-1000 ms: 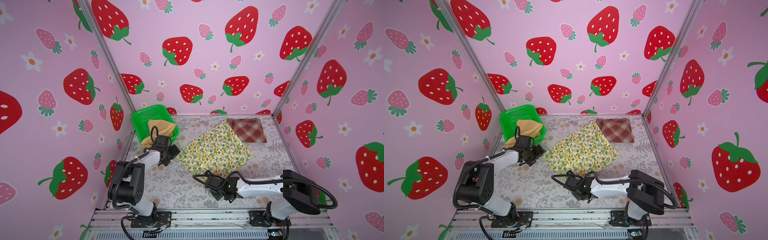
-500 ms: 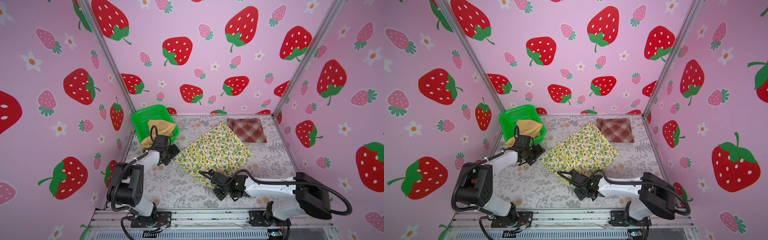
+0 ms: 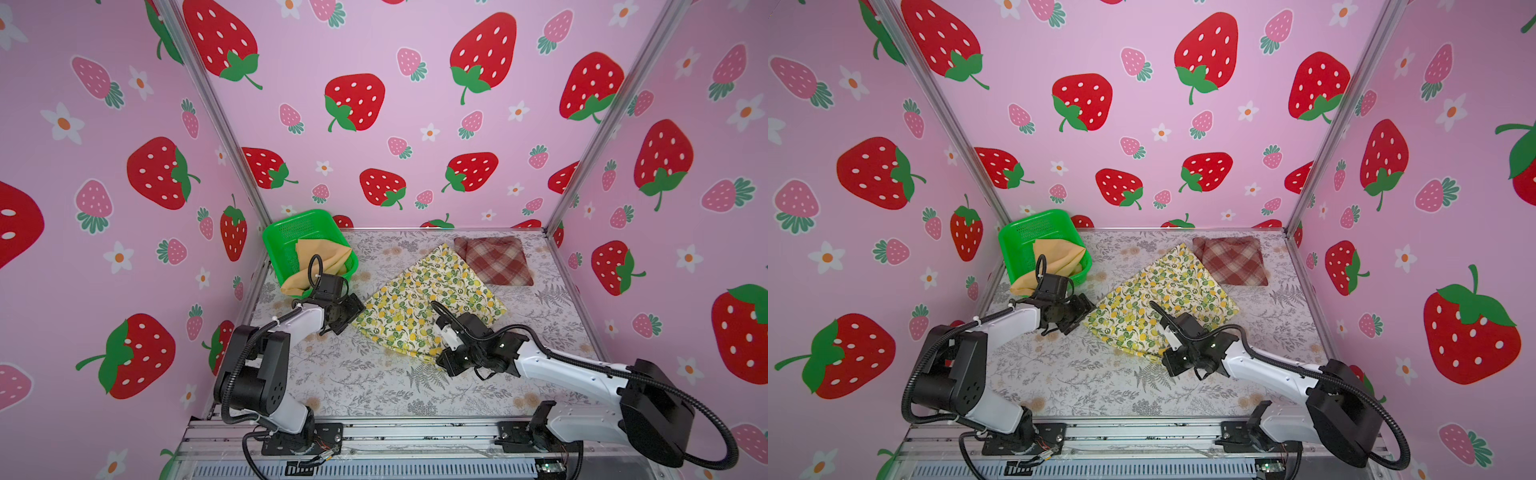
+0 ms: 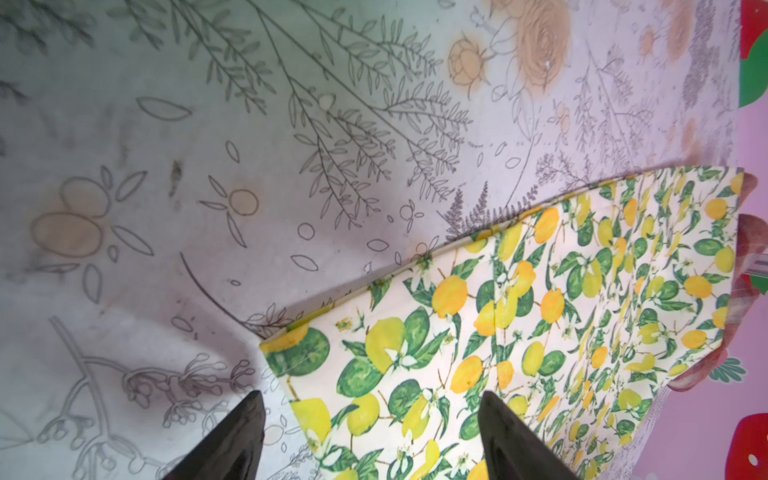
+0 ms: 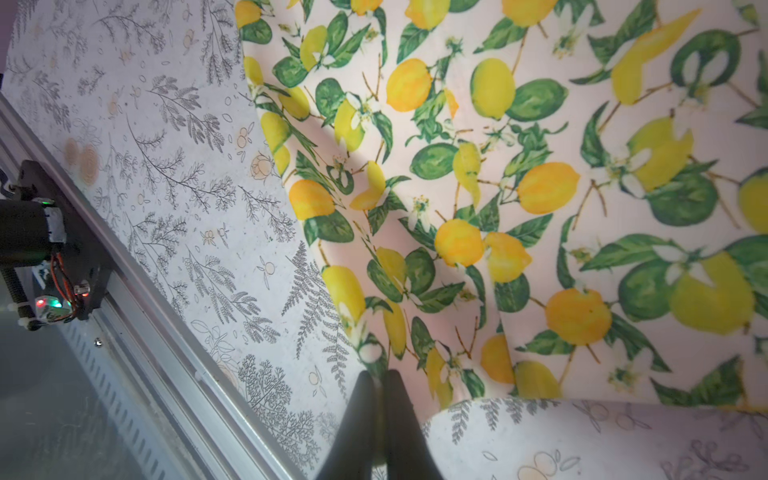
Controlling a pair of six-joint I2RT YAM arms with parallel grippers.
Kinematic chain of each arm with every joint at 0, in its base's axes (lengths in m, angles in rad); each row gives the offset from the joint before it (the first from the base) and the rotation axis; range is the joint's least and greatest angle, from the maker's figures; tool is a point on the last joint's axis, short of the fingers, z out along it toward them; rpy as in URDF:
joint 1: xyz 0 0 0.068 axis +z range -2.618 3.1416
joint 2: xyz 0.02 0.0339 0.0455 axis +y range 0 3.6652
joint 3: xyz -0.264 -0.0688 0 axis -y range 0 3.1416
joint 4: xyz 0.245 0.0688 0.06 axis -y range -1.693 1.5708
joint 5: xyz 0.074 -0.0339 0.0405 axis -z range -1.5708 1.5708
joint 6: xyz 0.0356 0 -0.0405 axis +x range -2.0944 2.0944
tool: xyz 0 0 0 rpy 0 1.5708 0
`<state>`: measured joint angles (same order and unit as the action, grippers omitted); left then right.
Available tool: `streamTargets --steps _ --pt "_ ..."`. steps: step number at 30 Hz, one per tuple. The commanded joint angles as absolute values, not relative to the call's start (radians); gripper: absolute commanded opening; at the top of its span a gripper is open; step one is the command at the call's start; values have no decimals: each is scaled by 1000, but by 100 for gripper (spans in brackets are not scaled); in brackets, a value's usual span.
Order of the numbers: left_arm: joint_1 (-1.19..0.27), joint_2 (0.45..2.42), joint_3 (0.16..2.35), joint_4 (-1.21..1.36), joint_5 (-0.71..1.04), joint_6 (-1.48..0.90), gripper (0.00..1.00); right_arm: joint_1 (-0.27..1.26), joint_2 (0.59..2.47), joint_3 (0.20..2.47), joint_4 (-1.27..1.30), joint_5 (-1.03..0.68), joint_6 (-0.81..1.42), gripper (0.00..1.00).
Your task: Fold and stack the skirts
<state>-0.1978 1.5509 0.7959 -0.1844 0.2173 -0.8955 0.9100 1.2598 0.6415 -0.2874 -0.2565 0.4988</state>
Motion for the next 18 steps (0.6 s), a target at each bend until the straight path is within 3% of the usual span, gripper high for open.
streamTargets --steps 1,8,14,18 --pt "-212 1507 755 -167 196 -928 82 861 1242 626 -284 -332 481 11" --pt "-221 1524 725 -123 192 -945 79 813 1238 630 -285 -367 471 11" --pt "-221 1572 747 -107 185 -946 71 798 1223 620 -301 -359 468 11" --pt "-220 1592 758 -101 165 -943 60 790 1205 606 -304 -359 469 11"
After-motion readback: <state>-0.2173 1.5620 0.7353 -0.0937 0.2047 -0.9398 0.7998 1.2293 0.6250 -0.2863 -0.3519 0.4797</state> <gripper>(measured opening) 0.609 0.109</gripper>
